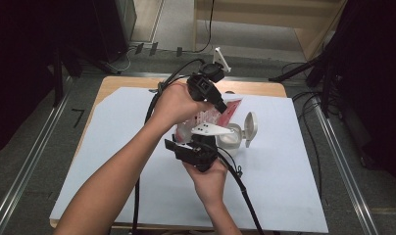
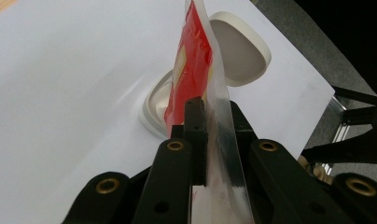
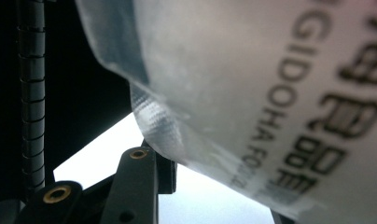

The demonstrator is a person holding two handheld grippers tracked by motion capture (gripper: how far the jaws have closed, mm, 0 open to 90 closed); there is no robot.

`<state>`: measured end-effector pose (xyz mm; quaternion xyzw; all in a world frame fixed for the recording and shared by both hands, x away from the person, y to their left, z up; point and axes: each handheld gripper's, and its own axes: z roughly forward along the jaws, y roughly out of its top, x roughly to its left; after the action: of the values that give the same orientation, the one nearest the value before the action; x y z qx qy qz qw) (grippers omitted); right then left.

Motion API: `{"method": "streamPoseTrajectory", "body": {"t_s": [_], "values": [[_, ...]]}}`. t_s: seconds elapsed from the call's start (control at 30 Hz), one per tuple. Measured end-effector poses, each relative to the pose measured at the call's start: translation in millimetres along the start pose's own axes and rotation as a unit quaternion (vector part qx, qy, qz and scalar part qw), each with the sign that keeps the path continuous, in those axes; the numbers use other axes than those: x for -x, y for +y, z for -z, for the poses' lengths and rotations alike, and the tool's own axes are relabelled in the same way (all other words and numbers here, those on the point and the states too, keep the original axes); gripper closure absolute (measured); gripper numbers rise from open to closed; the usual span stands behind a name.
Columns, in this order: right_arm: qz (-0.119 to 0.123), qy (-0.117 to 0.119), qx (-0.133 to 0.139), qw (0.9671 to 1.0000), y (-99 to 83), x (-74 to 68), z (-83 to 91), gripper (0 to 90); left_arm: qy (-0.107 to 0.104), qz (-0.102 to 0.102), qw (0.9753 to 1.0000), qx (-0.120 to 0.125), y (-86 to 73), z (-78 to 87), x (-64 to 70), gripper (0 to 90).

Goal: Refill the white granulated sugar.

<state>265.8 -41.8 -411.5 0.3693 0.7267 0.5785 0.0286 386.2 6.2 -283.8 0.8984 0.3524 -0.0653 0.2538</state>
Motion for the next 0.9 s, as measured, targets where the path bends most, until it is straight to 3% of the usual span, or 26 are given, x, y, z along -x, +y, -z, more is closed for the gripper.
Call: {"method": "streamPoseTrajectory", "body": {"t_s": [0.4,0.67,0.9], "values": [[0.012,-0.008,-0.008,0.9999,-3.0,-2.0,-2.5,63.7,-0.007,0.003,1.0,-0.005,-6.3,1.4,-5.2,83.6],[0.022,-0.015,-0.002,0.9996,-11.5,-6.6,-3.5,62.4,-0.006,-0.023,0.9997,0.005,-17.3,1.8,1.7,83.5],[0.021,-0.016,0.001,0.9996,-14.2,-9.1,-3.6,63.7,-0.015,-0.016,0.9997,0.011,-19.1,2.1,0.5,83.6]]}}
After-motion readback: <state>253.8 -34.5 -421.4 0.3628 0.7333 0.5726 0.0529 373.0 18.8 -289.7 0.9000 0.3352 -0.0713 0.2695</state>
